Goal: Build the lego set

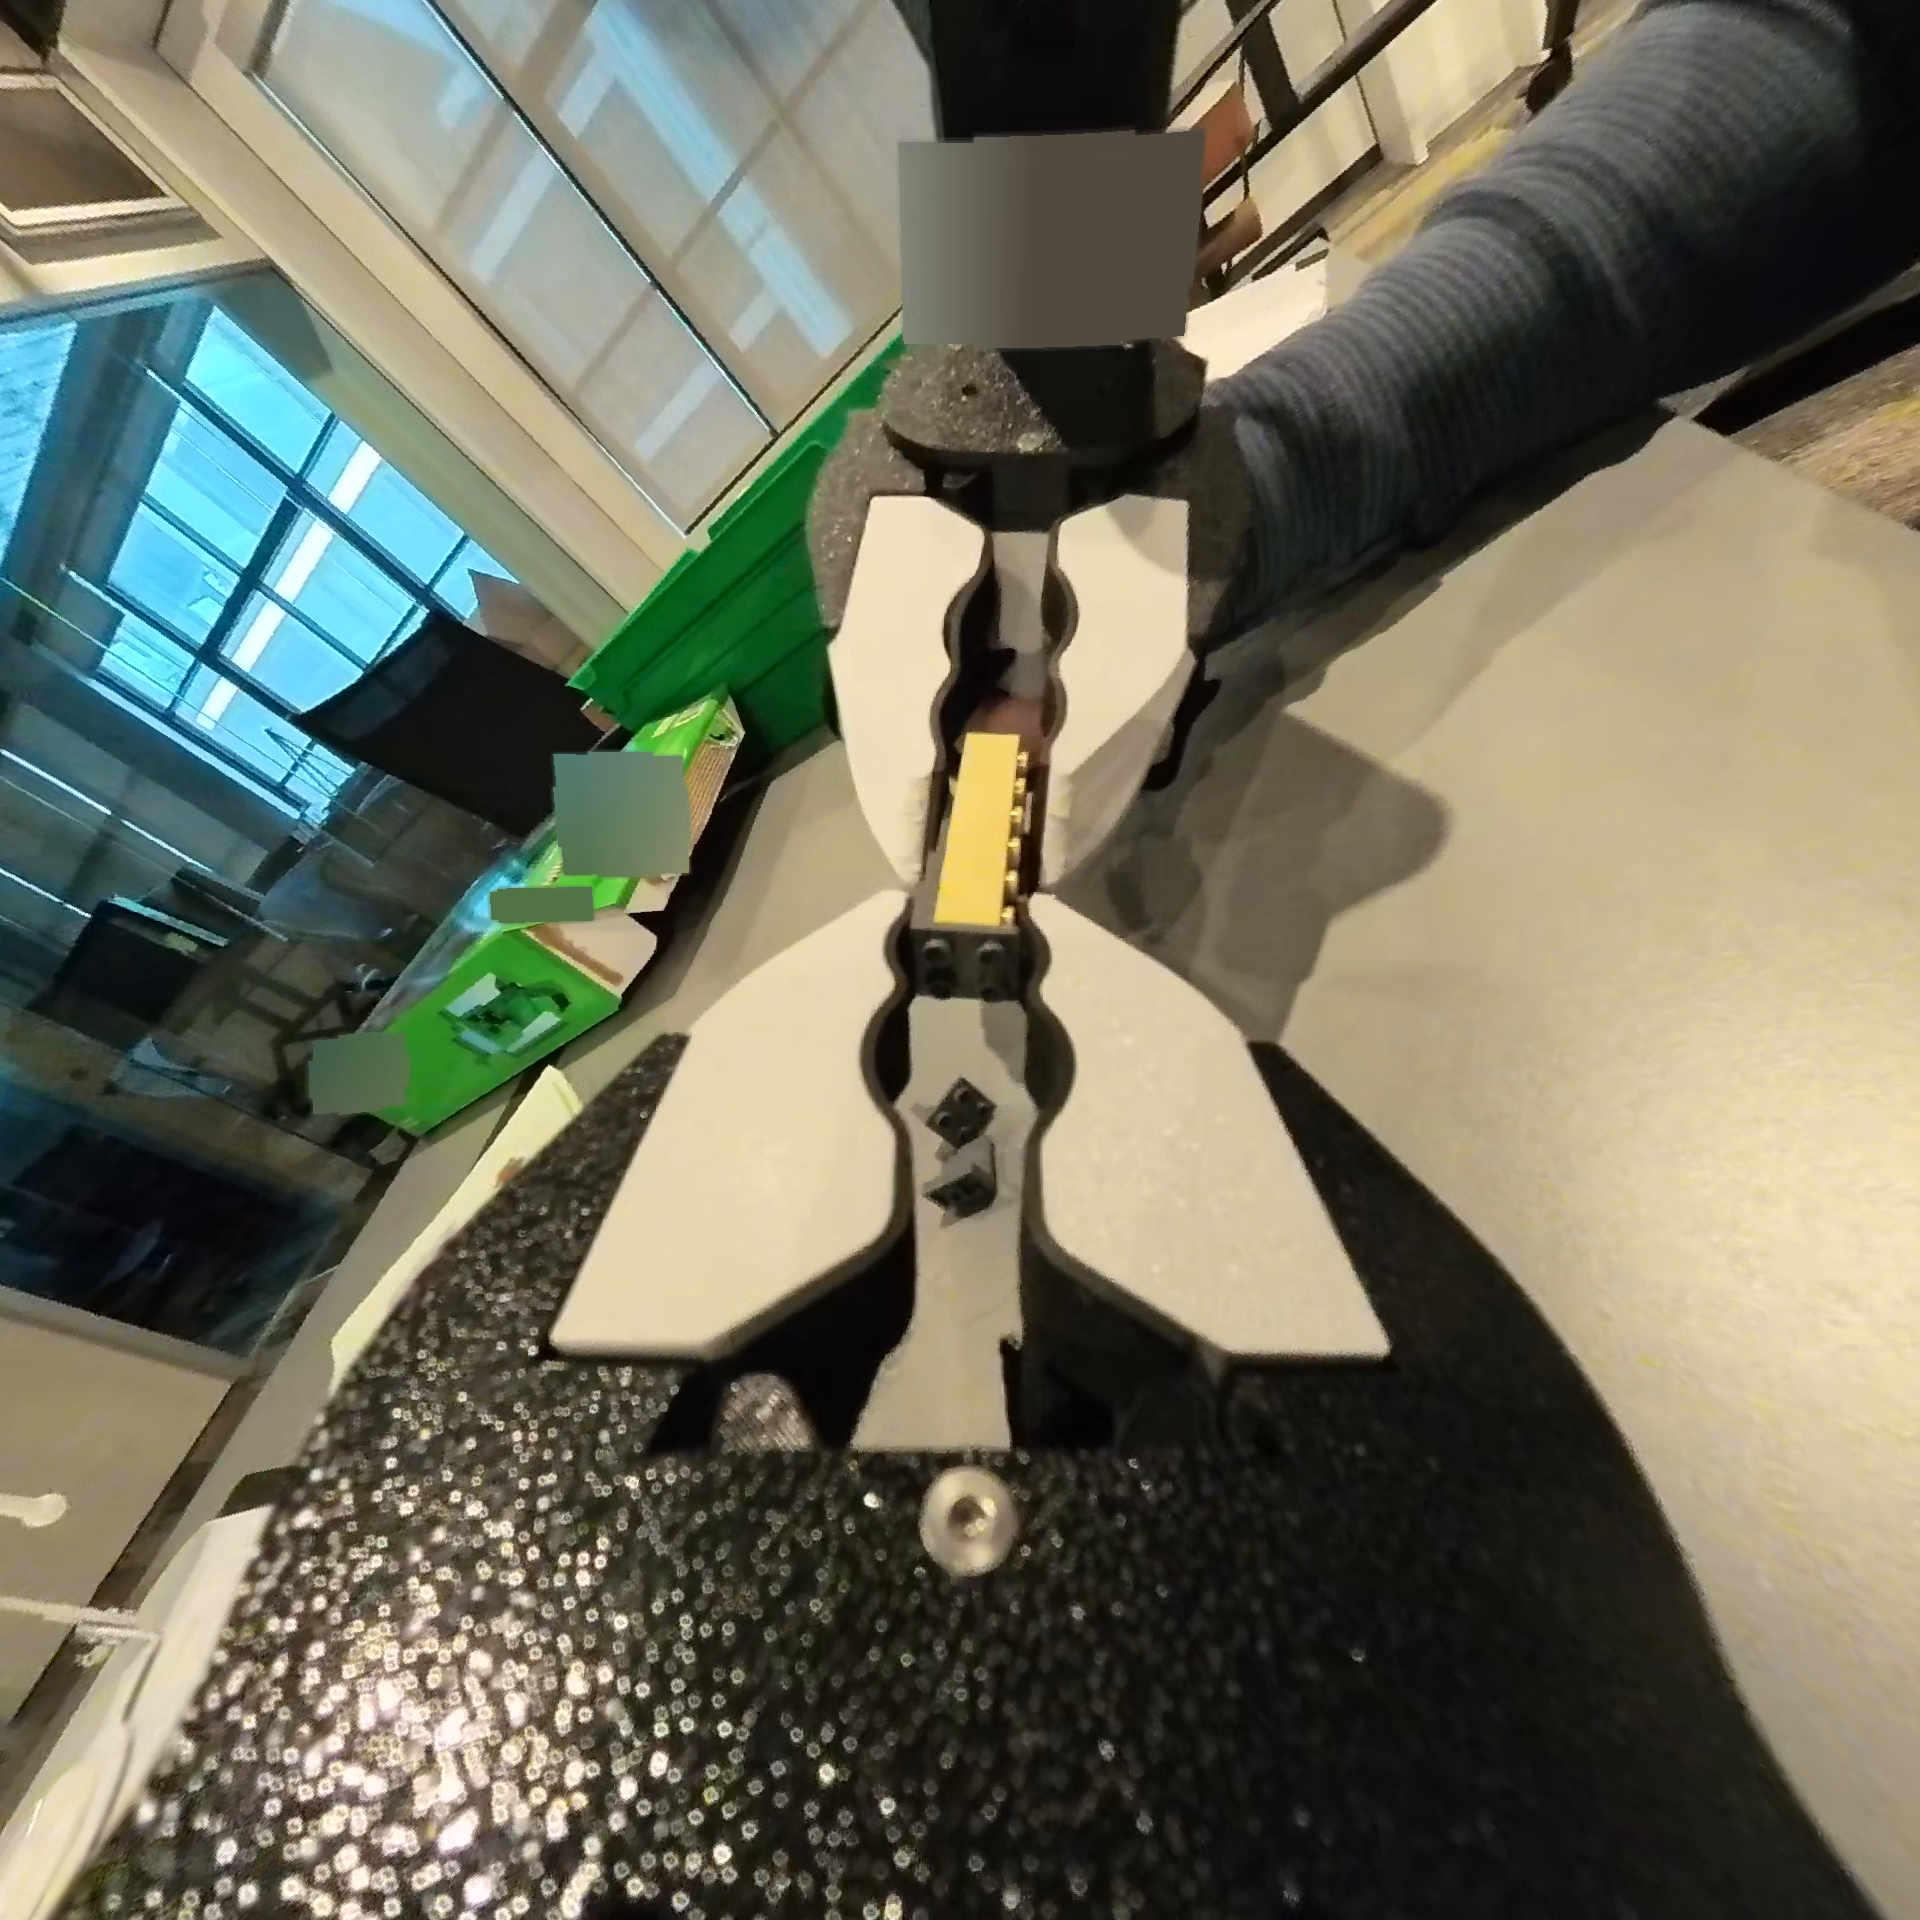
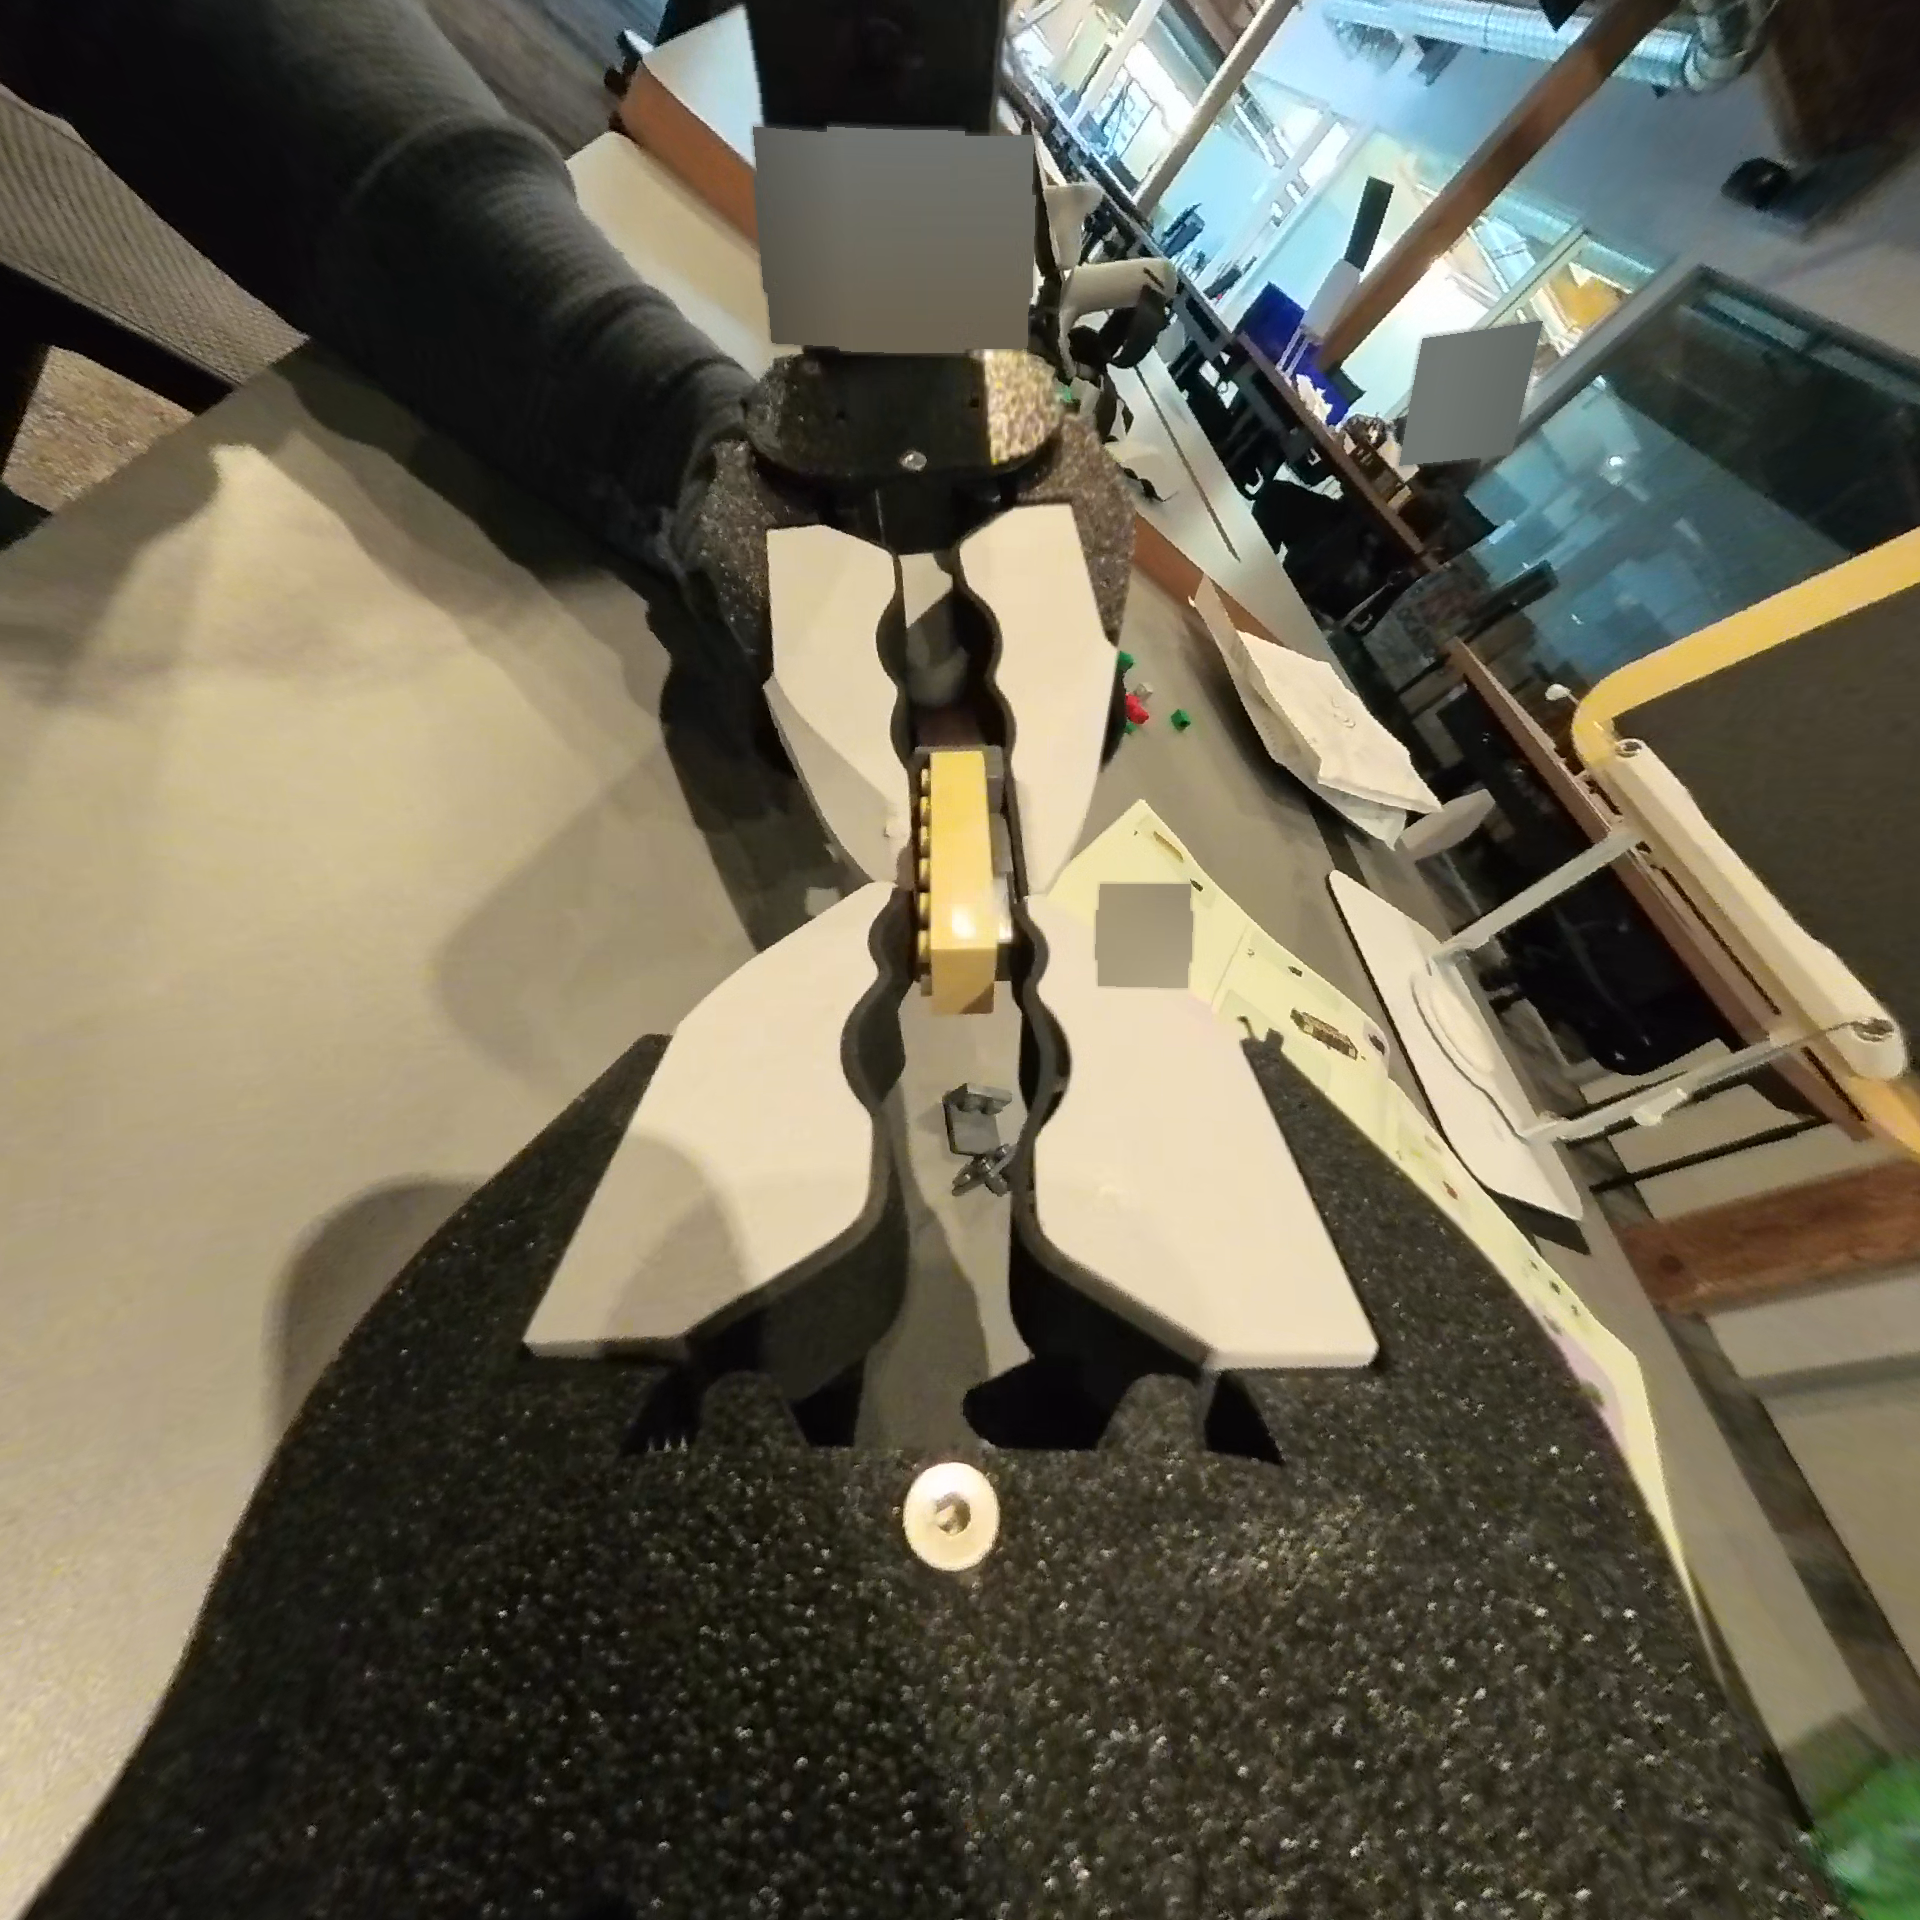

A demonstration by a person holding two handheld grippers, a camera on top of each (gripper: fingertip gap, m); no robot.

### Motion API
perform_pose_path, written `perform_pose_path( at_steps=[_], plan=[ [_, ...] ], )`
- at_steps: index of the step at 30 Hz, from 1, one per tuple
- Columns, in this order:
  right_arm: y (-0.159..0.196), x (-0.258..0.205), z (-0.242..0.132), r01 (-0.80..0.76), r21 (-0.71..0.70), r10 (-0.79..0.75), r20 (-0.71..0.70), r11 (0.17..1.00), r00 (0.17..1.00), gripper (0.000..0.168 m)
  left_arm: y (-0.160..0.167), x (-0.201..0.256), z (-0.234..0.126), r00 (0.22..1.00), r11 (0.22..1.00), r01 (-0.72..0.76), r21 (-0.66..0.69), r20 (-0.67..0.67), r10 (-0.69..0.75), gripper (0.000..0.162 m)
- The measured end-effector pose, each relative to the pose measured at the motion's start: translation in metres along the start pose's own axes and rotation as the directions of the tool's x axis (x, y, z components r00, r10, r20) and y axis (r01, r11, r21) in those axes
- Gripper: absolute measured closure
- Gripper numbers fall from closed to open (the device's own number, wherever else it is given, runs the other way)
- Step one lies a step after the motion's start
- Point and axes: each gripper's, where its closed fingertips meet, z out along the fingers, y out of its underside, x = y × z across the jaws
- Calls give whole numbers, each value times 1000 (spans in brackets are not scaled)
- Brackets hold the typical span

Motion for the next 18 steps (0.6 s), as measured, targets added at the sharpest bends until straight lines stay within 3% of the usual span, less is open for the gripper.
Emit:
perform_pose_path(
  at_steps=[18],
  plan=[
    [7,-3,3,69,-54,-69,6,996,998,151,6,3,0,997,998,61,-18,-46,-62,145]
  ],
)
